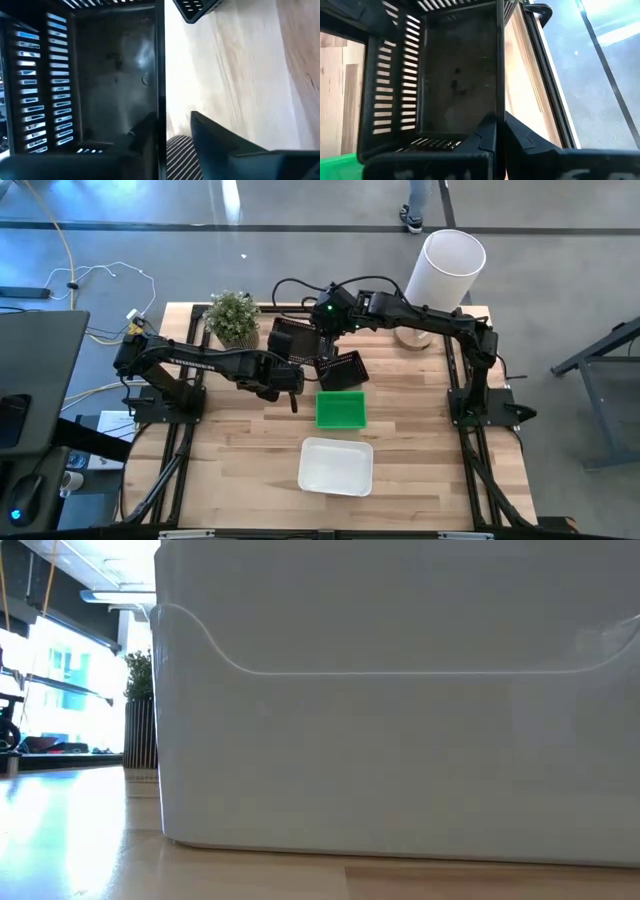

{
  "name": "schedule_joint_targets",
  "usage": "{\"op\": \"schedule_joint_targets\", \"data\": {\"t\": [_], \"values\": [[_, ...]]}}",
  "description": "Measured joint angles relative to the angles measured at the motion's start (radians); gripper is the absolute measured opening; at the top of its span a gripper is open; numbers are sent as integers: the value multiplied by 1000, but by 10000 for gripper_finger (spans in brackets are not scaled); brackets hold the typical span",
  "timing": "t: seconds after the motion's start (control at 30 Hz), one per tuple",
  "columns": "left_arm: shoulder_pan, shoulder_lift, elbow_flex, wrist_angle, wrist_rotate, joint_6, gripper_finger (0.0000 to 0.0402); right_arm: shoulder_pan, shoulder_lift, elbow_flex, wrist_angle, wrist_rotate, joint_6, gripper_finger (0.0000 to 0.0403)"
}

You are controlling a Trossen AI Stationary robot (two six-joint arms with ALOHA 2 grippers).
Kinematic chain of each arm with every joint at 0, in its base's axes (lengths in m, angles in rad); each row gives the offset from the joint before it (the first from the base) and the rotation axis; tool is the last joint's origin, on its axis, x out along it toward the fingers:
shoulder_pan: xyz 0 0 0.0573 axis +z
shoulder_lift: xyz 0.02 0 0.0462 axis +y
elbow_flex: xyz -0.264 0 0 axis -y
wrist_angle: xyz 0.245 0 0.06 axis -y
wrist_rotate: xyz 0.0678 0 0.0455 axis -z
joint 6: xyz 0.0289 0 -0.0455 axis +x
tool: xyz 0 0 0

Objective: Stack baskets by color
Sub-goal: Stack the bottom black bin on the stacked black bin

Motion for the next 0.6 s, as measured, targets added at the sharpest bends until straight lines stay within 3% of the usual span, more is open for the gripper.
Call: {"op": "schedule_joint_targets", "data": {"t": [0.23, 0.4, 0.6], "values": [[-2, 0, 0, 27, -63, -28, 161, -43, 0, 0, -54, 24, -15, 1], [-15, 0, 0, 48, -131, -47, 163, -76, 0, 0, -104, 44, -33, 1], [-15, 0, 0, 45, -73, -92, 157, -117, 0, 0, -197, 27, -141, 0]]}}
